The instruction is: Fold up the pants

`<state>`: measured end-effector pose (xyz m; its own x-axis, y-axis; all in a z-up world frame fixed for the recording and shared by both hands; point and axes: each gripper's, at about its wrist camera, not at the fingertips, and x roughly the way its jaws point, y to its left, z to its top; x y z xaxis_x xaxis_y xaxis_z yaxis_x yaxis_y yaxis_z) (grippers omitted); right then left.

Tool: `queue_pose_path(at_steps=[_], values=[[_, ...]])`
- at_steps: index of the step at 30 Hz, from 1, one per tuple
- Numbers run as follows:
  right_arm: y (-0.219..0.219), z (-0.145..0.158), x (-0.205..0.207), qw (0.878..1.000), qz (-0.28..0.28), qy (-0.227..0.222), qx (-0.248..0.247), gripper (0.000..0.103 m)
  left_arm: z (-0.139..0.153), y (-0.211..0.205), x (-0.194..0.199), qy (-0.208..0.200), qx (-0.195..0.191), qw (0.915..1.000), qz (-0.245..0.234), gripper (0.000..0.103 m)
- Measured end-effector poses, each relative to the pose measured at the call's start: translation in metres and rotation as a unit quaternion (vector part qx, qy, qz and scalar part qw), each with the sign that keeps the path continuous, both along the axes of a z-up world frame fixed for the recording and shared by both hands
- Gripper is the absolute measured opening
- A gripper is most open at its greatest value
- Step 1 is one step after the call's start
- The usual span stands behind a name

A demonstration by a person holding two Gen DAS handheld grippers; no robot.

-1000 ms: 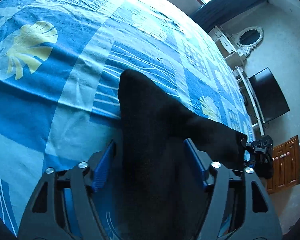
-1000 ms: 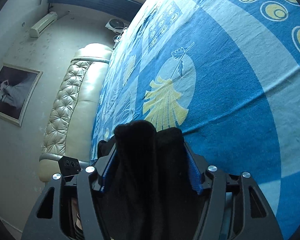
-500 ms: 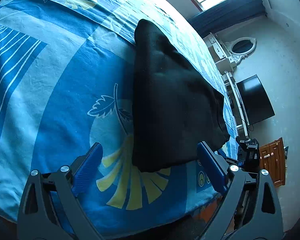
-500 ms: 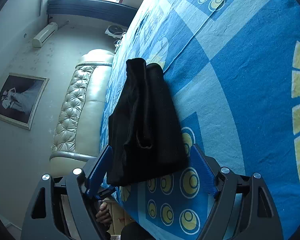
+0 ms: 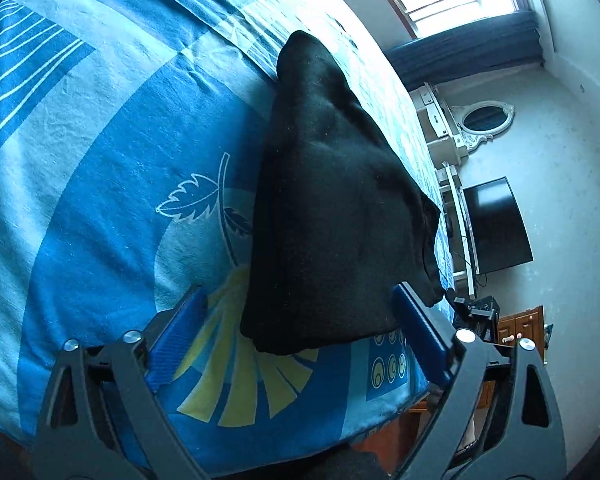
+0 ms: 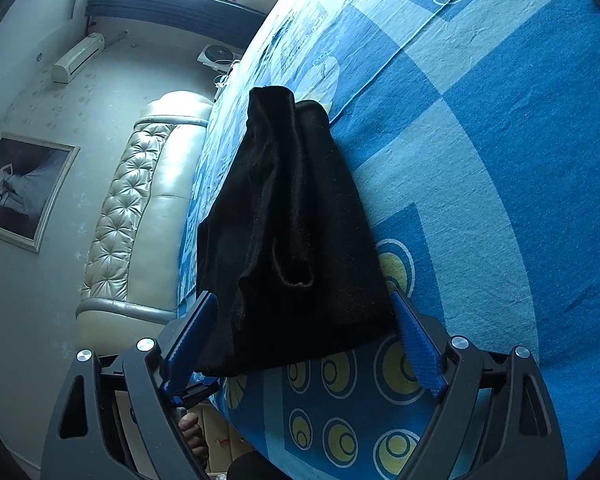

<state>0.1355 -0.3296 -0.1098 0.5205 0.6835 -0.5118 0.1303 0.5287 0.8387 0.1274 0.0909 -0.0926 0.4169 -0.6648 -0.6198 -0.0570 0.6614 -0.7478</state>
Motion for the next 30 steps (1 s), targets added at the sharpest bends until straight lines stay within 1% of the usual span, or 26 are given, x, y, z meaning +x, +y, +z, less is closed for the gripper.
queue_pose_path(at_steps=[1,2,3,4,5,7,8,10,12,14,19,25,29,30], values=[[0.002,0.001,0.001,1.0,0.005,0.001,-0.009,0.085,-0.002,-0.002,0.002,0.009,0.01,0.9999,-0.001,0.063],[0.006,0.002,0.002,1.0,0.012,0.001,-0.023,0.084,-0.003,-0.004,0.004,0.015,0.017,0.9997,-0.006,0.053],[0.01,0.004,0.003,0.999,0.017,0.002,-0.042,0.078,-0.003,-0.007,0.005,0.016,0.025,0.9995,-0.009,0.049],[0.014,0.005,0.002,0.998,0.021,0.004,-0.06,0.067,-0.001,-0.009,0.006,0.014,0.036,0.9992,-0.009,0.047],[0.017,0.005,0.003,0.997,0.026,0.004,-0.071,0.061,0.002,-0.012,0.006,0.009,0.051,0.9986,-0.012,0.044],[0.017,0.006,0.002,0.997,0.027,-0.001,-0.071,0.052,0.011,-0.019,0.004,-0.005,0.086,0.9961,-0.019,0.039],[0.015,0.007,0.001,0.997,0.026,-0.004,-0.067,0.049,0.015,-0.022,0.003,-0.011,0.099,0.9948,-0.022,0.037],[0.012,0.01,-0.002,0.998,0.024,-0.006,-0.06,0.045,0.021,-0.026,0.0,-0.017,0.118,0.9926,-0.024,0.034],[0.01,0.012,-0.004,0.998,0.021,-0.006,-0.052,0.043,0.026,-0.029,0.0,-0.019,0.127,0.9914,-0.022,0.032],[0.007,0.014,-0.007,0.999,0.021,-0.009,-0.045,0.042,0.029,-0.028,0.0,-0.022,0.131,0.9909,-0.019,0.031],[0.007,0.017,-0.013,0.999,0.028,-0.012,-0.042,0.04,0.037,-0.031,-0.006,-0.036,0.165,0.9855,-0.02,0.031],[0.012,0.013,-0.019,0.999,0.032,-0.009,-0.034,0.04,0.039,-0.026,-0.007,-0.036,0.174,0.9838,-0.02,0.031],[0.014,0.007,-0.02,0.999,0.031,-0.004,-0.033,0.04,0.035,-0.024,-0.009,-0.038,0.174,0.9837,-0.022,0.032],[0.014,0.006,-0.02,0.999,0.032,-0.001,-0.032,0.042,0.033,-0.024,-0.009,-0.036,0.174,0.9838,-0.02,0.033]])
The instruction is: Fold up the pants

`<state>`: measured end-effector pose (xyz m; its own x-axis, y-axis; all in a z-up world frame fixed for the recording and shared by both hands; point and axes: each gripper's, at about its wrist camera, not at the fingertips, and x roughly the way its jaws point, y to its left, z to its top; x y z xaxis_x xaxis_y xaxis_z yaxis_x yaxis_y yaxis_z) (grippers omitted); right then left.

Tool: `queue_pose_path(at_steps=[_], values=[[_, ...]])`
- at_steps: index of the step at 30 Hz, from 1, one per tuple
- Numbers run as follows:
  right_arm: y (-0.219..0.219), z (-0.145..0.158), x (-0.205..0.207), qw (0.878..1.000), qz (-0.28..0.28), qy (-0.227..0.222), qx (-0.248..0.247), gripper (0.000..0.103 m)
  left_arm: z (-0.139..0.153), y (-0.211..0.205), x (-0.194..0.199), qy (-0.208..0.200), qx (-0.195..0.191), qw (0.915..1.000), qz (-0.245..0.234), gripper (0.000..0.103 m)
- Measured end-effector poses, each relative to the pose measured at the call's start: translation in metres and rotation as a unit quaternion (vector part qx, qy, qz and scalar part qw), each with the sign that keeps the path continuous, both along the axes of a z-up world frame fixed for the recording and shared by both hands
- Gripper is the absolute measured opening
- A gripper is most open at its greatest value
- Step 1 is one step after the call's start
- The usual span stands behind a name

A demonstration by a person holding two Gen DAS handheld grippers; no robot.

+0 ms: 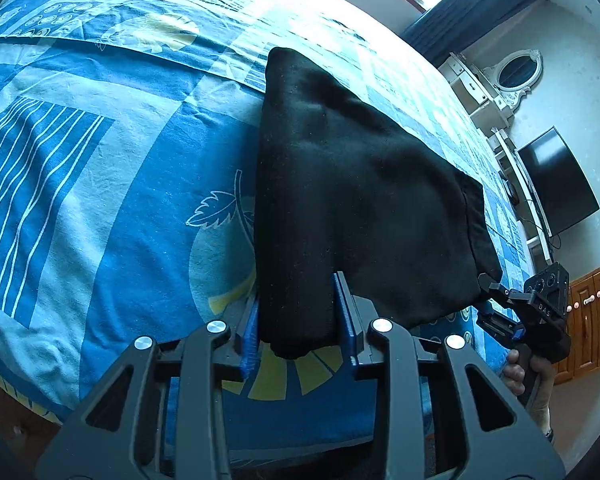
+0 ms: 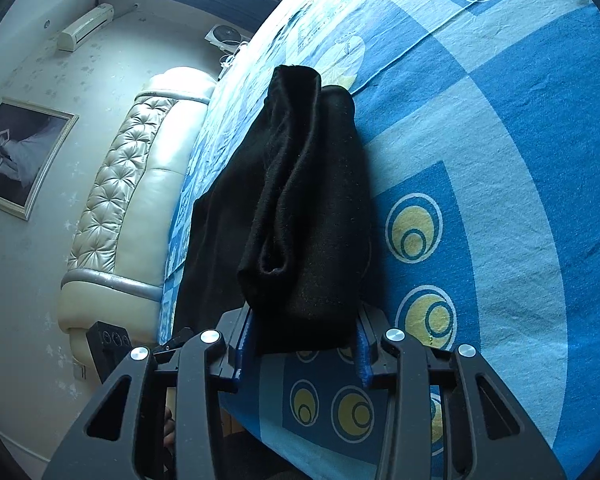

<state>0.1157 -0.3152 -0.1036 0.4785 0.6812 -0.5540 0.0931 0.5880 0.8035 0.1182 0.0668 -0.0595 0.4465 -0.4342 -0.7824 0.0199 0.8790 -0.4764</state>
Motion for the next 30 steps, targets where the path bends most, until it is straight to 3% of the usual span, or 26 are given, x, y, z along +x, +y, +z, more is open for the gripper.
queue_pose_path(at_steps=[4,7,9,19,25,30], values=[[-0.005,-0.007,0.0,0.999,-0.017,0.016,0.026,0.059,-0.001,-0.001,0.0,-0.014,0.012,0.9998,-0.004,0.044],[-0.005,-0.009,0.001,0.999,-0.021,0.014,0.03,0.062,0.0,-0.002,0.001,-0.024,0.012,0.9996,-0.007,0.058],[-0.003,-0.008,0.002,0.999,-0.02,0.012,0.027,0.064,0.0,-0.005,0.003,-0.023,0.01,0.9997,-0.007,0.06],[0.006,-0.007,0.008,1.0,-0.012,0.003,0.008,0.065,-0.014,-0.004,0.005,-0.005,-0.019,0.9998,0.0,0.061],[0.009,-0.006,0.007,1.0,-0.006,-0.005,-0.022,0.051,-0.009,-0.01,0.001,-0.02,0.011,0.9997,-0.012,0.047],[0.005,-0.005,0.004,1.0,-0.008,-0.006,-0.019,0.048,-0.002,-0.011,-0.004,-0.029,0.023,0.9992,-0.013,0.037]])
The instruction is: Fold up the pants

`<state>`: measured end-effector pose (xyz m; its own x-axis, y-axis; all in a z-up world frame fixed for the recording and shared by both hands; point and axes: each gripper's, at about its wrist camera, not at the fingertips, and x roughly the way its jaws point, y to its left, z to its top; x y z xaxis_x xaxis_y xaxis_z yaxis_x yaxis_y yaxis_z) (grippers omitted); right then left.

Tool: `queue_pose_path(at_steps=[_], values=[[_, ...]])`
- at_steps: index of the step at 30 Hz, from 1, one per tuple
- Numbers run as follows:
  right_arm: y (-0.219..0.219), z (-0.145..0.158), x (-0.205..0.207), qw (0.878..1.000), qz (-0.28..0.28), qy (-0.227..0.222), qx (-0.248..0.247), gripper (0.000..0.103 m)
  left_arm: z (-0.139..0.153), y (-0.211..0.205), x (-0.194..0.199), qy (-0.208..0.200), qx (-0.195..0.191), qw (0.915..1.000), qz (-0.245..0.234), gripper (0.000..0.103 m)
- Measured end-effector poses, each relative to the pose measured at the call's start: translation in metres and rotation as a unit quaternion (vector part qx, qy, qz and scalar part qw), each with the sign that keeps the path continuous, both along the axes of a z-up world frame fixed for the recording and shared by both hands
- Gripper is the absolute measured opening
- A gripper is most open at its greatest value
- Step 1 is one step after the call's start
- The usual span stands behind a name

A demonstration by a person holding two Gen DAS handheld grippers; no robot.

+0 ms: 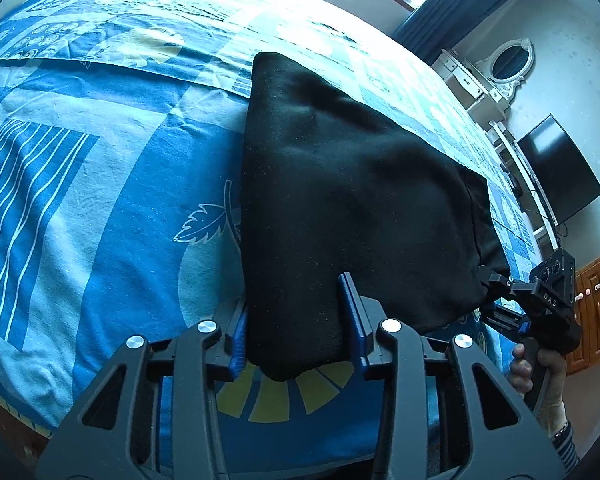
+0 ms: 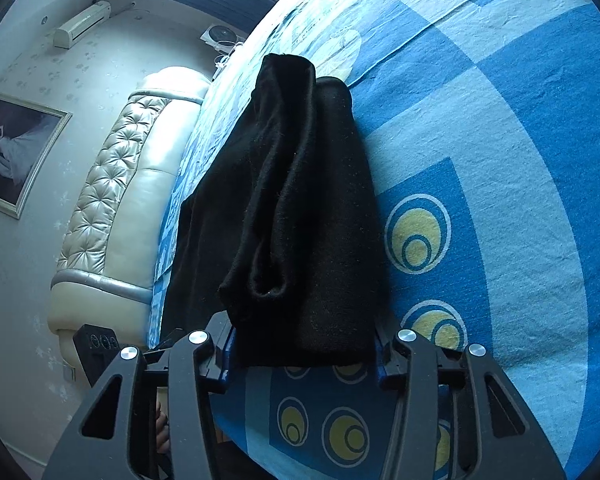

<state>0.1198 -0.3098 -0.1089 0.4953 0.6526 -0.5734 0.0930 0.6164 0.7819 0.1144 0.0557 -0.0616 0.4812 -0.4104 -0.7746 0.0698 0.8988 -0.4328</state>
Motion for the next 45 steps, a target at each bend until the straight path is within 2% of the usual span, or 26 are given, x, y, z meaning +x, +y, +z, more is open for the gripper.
queue_pose_path(at_steps=[11,39,41,42,44,45], values=[[0.001,0.004,-0.004,1.0,0.0,-0.003,0.0,0.046,0.004,0.0,-0.002,-0.007,0.018,0.9998,0.005,0.034],[0.0,0.0,-0.003,1.0,0.007,0.002,0.017,0.046,0.005,0.008,-0.01,-0.005,0.013,0.9998,0.011,0.035],[-0.003,-0.004,-0.003,1.0,0.002,0.006,0.028,0.05,0.005,0.009,-0.01,-0.008,0.015,0.9998,0.009,0.042],[-0.004,-0.005,-0.003,0.999,0.0,0.007,0.037,0.056,0.005,0.009,-0.01,-0.01,0.02,0.9997,0.01,0.045],[-0.003,-0.004,-0.003,0.999,0.0,0.004,0.047,0.063,0.006,0.01,-0.012,-0.019,0.024,0.9995,0.008,0.061],[-0.002,-0.002,-0.003,0.999,0.002,0.001,0.047,0.068,0.007,0.01,-0.013,-0.023,0.026,0.9994,0.008,0.065]])
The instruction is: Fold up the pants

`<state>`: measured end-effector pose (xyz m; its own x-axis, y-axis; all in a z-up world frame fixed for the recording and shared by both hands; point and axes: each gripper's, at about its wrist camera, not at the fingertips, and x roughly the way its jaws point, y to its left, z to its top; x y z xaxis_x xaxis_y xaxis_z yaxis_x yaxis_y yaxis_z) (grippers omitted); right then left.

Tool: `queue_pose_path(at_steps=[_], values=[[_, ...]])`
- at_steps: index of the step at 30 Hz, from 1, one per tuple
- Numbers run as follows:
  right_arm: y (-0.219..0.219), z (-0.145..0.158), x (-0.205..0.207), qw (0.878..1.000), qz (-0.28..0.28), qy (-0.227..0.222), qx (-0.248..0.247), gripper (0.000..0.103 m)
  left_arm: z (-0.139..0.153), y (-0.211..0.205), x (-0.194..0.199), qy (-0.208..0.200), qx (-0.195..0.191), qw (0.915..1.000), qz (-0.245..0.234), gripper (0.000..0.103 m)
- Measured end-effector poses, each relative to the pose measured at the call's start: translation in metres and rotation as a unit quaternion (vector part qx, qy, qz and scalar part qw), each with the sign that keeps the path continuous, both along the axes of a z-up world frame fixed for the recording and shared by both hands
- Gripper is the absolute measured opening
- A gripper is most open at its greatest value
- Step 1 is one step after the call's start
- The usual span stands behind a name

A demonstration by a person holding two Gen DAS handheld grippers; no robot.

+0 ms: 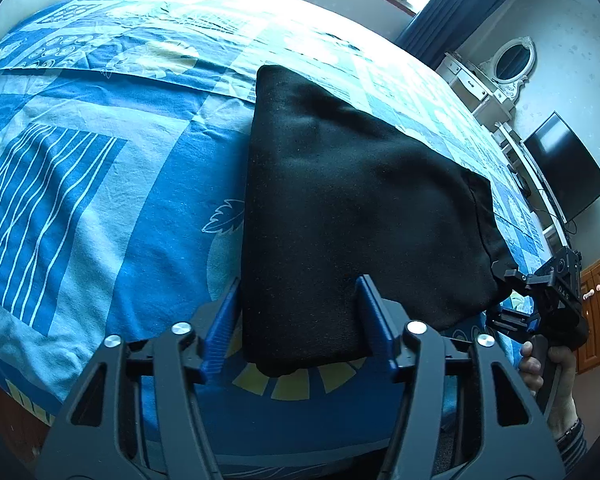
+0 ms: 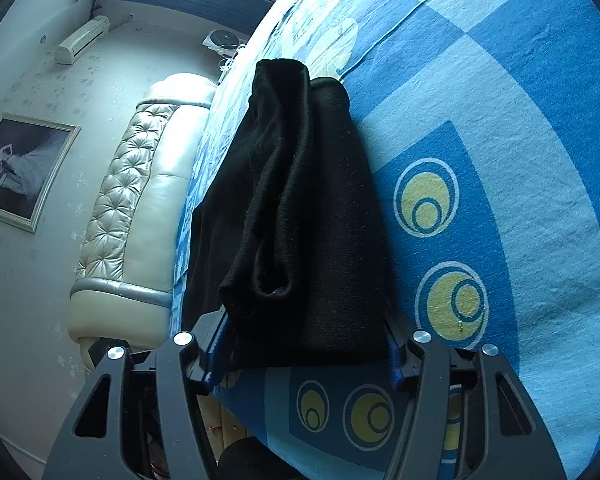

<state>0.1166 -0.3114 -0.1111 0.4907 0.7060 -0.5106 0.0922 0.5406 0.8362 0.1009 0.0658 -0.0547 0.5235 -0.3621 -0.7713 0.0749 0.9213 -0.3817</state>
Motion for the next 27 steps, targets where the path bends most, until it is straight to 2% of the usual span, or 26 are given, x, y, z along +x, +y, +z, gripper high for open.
queue_pose_path(at_steps=[2,5,10,17,27], values=[[0.005,0.004,0.0,1.0,0.005,-0.005,-0.009,0.073,0.001,0.001,-0.003,-0.007,0.004,1.0,0.006,0.077],[0.011,0.007,-0.002,1.0,0.008,-0.011,-0.027,0.077,-0.003,-0.001,-0.003,-0.001,-0.001,1.0,0.006,0.089],[0.014,0.009,-0.006,0.999,0.009,-0.017,-0.035,0.081,-0.014,0.0,-0.001,0.021,-0.009,0.9997,0.011,0.091],[0.016,0.008,-0.005,0.999,0.007,-0.021,-0.037,0.084,-0.018,-0.002,0.0,0.014,-0.003,0.9999,0.003,0.096],[0.012,0.004,-0.001,1.0,-0.001,-0.01,-0.017,0.086,-0.022,-0.008,0.01,0.028,0.01,0.9996,-0.003,0.101]])
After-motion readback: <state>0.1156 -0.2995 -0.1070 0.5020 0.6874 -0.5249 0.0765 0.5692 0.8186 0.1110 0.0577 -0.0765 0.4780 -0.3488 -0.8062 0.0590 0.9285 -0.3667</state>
